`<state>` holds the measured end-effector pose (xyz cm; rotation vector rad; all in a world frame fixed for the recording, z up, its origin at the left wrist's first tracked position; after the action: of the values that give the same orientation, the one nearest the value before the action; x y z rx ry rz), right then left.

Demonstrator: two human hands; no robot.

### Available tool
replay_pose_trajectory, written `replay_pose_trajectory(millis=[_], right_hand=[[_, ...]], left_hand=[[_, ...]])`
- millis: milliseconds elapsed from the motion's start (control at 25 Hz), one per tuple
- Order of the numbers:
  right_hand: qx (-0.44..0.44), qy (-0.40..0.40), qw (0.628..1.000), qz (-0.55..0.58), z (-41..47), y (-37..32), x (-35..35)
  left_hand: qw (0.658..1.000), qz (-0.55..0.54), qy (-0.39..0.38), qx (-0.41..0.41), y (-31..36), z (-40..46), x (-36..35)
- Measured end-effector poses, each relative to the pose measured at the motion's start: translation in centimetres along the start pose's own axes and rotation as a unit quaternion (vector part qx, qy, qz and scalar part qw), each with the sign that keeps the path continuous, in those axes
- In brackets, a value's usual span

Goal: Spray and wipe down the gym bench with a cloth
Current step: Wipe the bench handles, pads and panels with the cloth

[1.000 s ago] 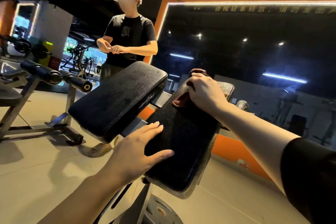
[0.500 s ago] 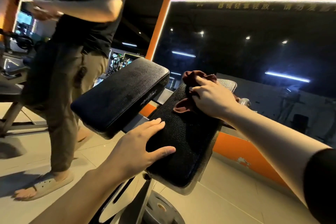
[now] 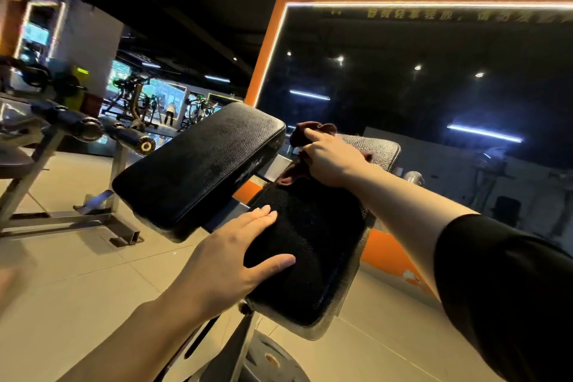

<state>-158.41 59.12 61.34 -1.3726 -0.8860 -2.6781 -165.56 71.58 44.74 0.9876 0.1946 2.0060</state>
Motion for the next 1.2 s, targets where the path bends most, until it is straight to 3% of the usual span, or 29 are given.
replay_pose_trajectory(millis=[200, 360, 440, 640, 720, 1000, 1080, 1200], right_hand=[[-0.114, 0.048, 0.992, 0.017, -2.3, 6.6, 1.1], [-0.162, 0.085, 0.983, -0.002, -3.8, 6.4, 1.7], [-0.127, 0.095, 0.987, 0.012, -3.8, 3.3, 1.6], [0.073, 0.016, 0.996, 0.047, -3.9, -5.9, -0.3], [0.065, 0.027, 0.997, 0.033, -4.1, -5.0, 0.1], [-0.146, 0.085, 0.986, -0.005, -6.6, 7.3, 3.0], [-0.149, 0.111, 0.983, 0.009, -7.2, 6.4, 2.8], [-0.069, 0.112, 0.991, 0.027, -7.6, 1.3, 2.1]], left_hand=[[1.0, -0.014, 0.007, 0.001, 0.0, 0.1, -0.1], [1.0, -0.009, 0.014, 0.004, 0.0, 0.0, -0.1], [1.0, -0.007, 0.01, 0.009, -0.1, -0.1, -0.3], [0.999, -0.002, -0.013, 0.033, 0.0, -0.2, 0.2], [1.0, -0.007, -0.01, 0.024, 0.1, -0.2, 0.4], [0.999, -0.032, 0.014, 0.005, 0.4, -0.1, 0.2], [0.999, -0.033, 0.015, 0.007, 0.4, -0.1, 0.2], [0.999, -0.034, 0.005, 0.011, 0.8, -0.3, 0.3]])
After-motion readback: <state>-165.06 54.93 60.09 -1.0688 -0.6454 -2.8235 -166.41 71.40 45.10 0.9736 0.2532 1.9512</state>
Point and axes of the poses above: each hand's wrist, its own z-axis towards the middle knuckle, its own x-axis out of the back of the hand, y = z × x, the point moved 6 cm from there along z, towards the middle knuckle, and after that the axes turned 1 degree about z, right-handed, at the moved point
